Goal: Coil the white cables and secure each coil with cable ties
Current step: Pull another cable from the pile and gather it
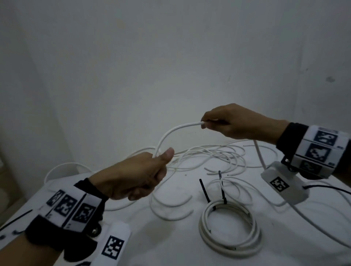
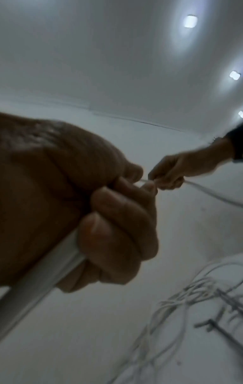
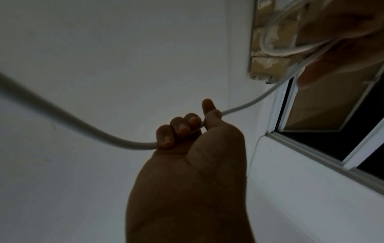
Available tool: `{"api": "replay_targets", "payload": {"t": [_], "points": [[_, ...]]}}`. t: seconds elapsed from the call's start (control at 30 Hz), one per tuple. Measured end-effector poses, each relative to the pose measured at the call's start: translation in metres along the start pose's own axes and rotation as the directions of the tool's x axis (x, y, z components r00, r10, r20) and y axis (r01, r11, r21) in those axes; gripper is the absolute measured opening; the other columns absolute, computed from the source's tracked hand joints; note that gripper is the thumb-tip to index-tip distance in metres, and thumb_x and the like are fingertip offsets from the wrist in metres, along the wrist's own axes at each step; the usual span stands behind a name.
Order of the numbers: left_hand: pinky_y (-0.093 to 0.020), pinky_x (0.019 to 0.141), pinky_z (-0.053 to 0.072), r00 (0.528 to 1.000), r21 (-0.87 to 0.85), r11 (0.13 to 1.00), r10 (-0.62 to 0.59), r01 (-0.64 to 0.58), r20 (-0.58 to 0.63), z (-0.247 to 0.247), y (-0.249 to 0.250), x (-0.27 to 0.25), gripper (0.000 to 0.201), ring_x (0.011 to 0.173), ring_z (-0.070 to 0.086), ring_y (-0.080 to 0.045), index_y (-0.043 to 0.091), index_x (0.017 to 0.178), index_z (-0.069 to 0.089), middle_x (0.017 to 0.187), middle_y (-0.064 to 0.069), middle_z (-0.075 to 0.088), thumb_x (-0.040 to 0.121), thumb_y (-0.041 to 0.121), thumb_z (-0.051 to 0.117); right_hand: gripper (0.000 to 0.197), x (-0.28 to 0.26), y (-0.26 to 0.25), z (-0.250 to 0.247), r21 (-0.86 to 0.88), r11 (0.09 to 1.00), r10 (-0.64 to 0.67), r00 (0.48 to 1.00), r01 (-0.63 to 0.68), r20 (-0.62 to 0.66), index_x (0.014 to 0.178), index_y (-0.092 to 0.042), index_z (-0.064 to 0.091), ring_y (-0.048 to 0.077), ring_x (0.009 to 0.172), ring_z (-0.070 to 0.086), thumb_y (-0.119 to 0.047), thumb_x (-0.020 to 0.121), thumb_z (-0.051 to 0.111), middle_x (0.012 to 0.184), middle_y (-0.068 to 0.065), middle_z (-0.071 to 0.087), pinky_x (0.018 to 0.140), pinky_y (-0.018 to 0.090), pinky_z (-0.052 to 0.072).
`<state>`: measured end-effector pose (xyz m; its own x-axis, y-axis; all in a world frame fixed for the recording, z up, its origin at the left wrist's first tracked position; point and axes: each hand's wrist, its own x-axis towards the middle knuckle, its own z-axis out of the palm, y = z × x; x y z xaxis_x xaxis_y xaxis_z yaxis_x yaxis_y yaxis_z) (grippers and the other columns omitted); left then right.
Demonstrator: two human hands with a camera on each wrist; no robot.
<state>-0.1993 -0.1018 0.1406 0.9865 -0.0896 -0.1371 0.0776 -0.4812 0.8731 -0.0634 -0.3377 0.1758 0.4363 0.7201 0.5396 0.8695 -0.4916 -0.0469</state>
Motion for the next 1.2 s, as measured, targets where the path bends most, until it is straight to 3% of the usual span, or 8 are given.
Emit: {"api": "replay_targets", "payload": {"t": [0.13,0.23,0.4,0.57,0.8,0.97,1.1,1.2], "points": [[-0.007,0.034,0.018,0.972,-0.483,0.871,0.024,0.095,0.233,-0.009,0.011,0.000,0.051,0.025,0.019,-0.010,0.015,0.054,0.037,0.041,0.002,0.021,0.086,0.055,0.044,0.019,0.004,0.001,0.024,0.069,0.986,0.148,0.989,-0.149,0.018,0.096,-0.019,0.065,0.002,0.057,0.044,-0.028,0.097,0.049,0.062,-0.012,0.049,0.059,0.025,0.034],[-0.019,0.031,0.020,0.809,-0.689,0.683,0.249,0.243,0.533,-0.015,0.021,-0.003,0.045,0.030,0.024,-0.015,0.015,0.065,0.036,0.046,-0.001,0.028,0.100,0.043,0.035,0.023,0.003,-0.012,0.060,0.327,0.902,0.274,0.959,-0.281,0.070,0.096,-0.020,0.063,0.004,0.056,0.044,-0.030,0.099,0.043,0.066,-0.007,0.052,0.058,0.021,0.036],[-0.021,0.031,0.017,0.672,-0.790,0.564,0.491,0.239,0.554,-0.016,0.043,-0.008,0.046,0.030,0.018,-0.014,0.016,0.068,0.031,0.045,0.001,0.019,0.103,0.042,0.017,0.031,-0.005,-0.067,0.100,0.908,0.314,0.270,0.943,-0.277,0.194,0.110,-0.014,0.057,0.017,0.086,0.062,-0.032,0.102,0.033,0.107,0.011,0.065,0.059,0.020,0.043],[-0.023,0.033,0.019,0.726,-0.881,0.460,0.566,0.115,0.390,-0.026,0.047,-0.006,0.046,0.031,0.020,-0.016,0.017,0.070,0.031,0.046,0.000,0.022,0.104,0.043,0.013,0.035,-0.011,-0.107,0.102,0.967,-0.043,0.168,0.952,-0.253,0.257,0.098,-0.010,0.054,0.022,0.052,0.057,-0.038,0.100,0.033,0.069,0.011,0.059,0.045,0.025,0.040],[-0.028,0.043,0.031,0.775,-0.953,0.295,0.617,-0.070,0.134,-0.054,0.037,0.006,0.049,0.043,0.035,-0.022,0.003,0.073,0.049,0.054,-0.007,0.035,0.104,0.030,0.022,0.033,-0.047,-0.116,0.122,0.910,0.163,0.371,0.878,-0.382,0.302,0.127,-0.029,0.028,0.017,0.050,0.056,-0.024,0.099,0.044,0.090,0.010,0.051,0.041,0.029,0.049],[-0.027,0.037,0.032,0.832,-0.965,0.221,0.555,-0.137,0.009,-0.059,0.032,0.011,0.049,0.037,0.033,-0.021,0.002,0.064,0.051,0.047,-0.008,0.035,0.100,0.025,0.027,0.061,-0.091,-0.116,0.153,0.079,0.990,0.109,0.992,-0.113,0.060,0.150,-0.015,0.008,0.018,0.085,0.063,-0.014,0.095,0.036,0.104,0.006,0.063,0.067,0.028,0.050],[-0.012,0.023,0.014,0.919,-0.856,0.363,0.282,-0.369,-0.276,-0.018,0.033,0.026,0.056,0.021,0.024,-0.009,0.019,0.046,0.038,0.036,0.005,0.026,0.100,0.030,0.026,0.029,-0.074,-0.135,0.110,-0.215,0.942,-0.162,0.913,0.256,0.374,0.106,-0.008,0.056,0.029,0.067,0.061,-0.005,0.085,0.036,0.091,0.012,0.059,0.041,0.027,0.018],[-0.009,0.028,0.011,0.974,-0.807,0.545,0.102,-0.226,-0.204,0.003,0.025,0.032,0.050,0.022,0.020,-0.008,0.020,0.053,0.033,0.038,0.004,0.023,0.101,0.033,0.030,0.027,-0.057,-0.128,0.075,-0.416,0.781,-0.376,0.883,0.465,0.281,0.074,-0.017,0.059,0.014,0.048,0.051,-0.012,0.080,0.034,0.064,-0.001,0.054,0.037,0.024,0.025]]}}
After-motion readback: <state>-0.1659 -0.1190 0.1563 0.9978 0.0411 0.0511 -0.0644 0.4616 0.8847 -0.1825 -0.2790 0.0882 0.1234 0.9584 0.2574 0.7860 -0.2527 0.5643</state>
